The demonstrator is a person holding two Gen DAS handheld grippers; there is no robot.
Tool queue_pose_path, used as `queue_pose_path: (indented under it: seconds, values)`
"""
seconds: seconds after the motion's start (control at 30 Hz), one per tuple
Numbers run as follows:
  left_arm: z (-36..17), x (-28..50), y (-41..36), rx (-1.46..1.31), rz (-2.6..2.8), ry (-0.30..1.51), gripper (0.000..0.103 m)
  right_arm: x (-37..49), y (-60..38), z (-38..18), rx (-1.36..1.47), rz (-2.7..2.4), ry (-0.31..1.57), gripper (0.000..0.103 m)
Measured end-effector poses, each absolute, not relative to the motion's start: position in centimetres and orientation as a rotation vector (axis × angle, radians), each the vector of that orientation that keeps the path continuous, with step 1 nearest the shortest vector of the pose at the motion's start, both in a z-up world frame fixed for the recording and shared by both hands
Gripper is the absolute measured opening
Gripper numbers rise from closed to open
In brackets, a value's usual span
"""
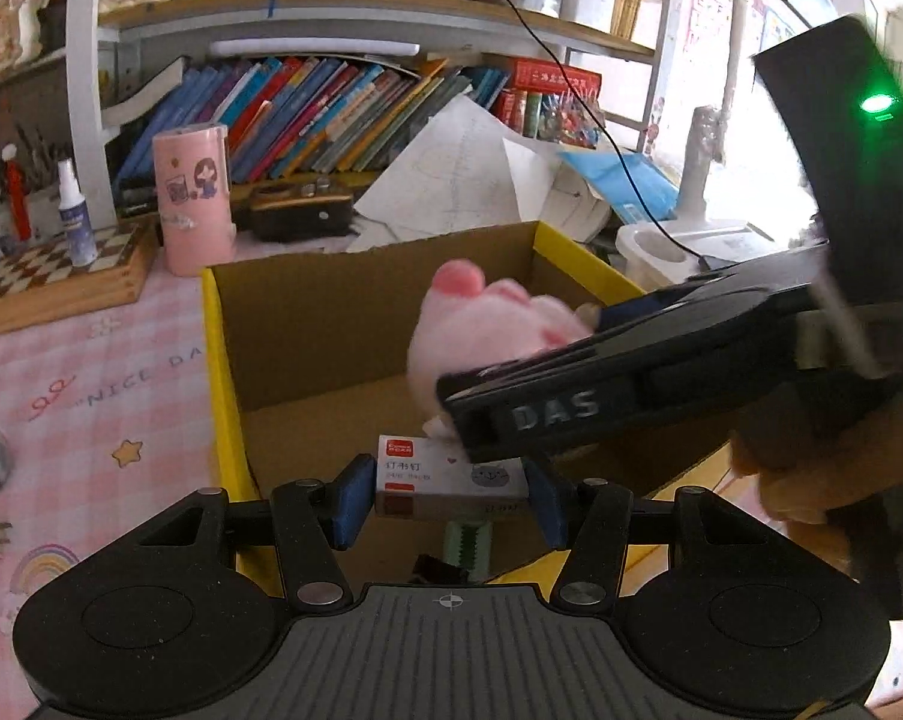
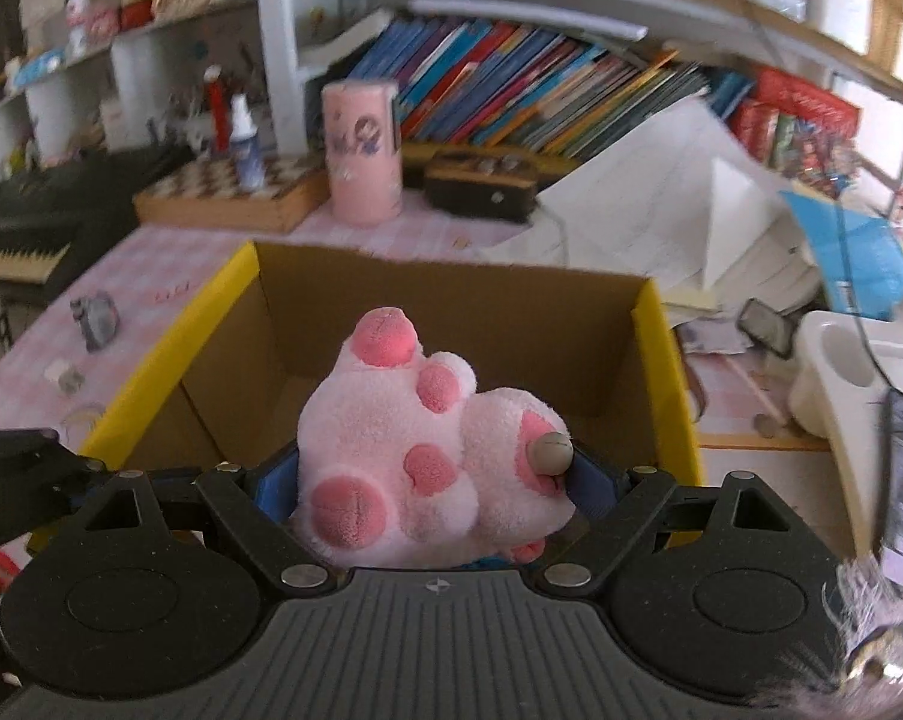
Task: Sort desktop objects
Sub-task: 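Open the left tool to drop the staple box while the right tool drops the plush, then withdraw both tools from the box toward the grey toy car and white plug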
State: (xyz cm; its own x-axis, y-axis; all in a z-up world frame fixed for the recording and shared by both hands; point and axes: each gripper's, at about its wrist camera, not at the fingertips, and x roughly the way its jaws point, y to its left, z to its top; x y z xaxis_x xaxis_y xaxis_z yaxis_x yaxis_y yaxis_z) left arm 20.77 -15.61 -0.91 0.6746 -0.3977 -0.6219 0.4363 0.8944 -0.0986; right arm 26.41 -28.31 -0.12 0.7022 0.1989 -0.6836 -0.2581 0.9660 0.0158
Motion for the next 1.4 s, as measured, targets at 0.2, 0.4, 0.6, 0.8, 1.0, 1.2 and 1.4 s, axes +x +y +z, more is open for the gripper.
queue_pose_path:
  seconds: [0.2,0.4,0.6,0.8,1.0,1.2,1.4]
  values:
    - [-0.8,20.7,-15.9,0.067,-0.456,0.682,0.057,27.9,-27.9,-1.3,-0.115,0.296,0.823,0.089]
    - [-0.6,20.5,-16.1,0.088,-0.421,0.667,0.066,28.0,-28.0,-1.2,-0.104,0.304,0.824,0.095]
    - [0.5,19.2,-15.9,0.103,-0.406,0.601,0.068,27.6,-28.3,-0.7,-0.063,0.3,0.795,0.096]
    - [2.1,17.4,-14.8,0.088,-0.354,0.516,0.071,26.0,-28.8,1.3,-0.006,0.266,0.705,0.096]
    - [2.8,15.8,-12.3,0.034,-0.283,0.47,0.071,22.8,-29.2,2.9,0.02,0.18,0.606,0.096]
    - [2.9,14.4,-10.2,-0.001,-0.264,0.459,0.073,19.5,-29.4,3.3,0.023,0.09,0.56,0.096]
    - [2.6,13.0,-8.5,-0.016,-0.273,0.463,0.074,16.3,-28.7,2.8,0.032,0.027,0.577,0.096]
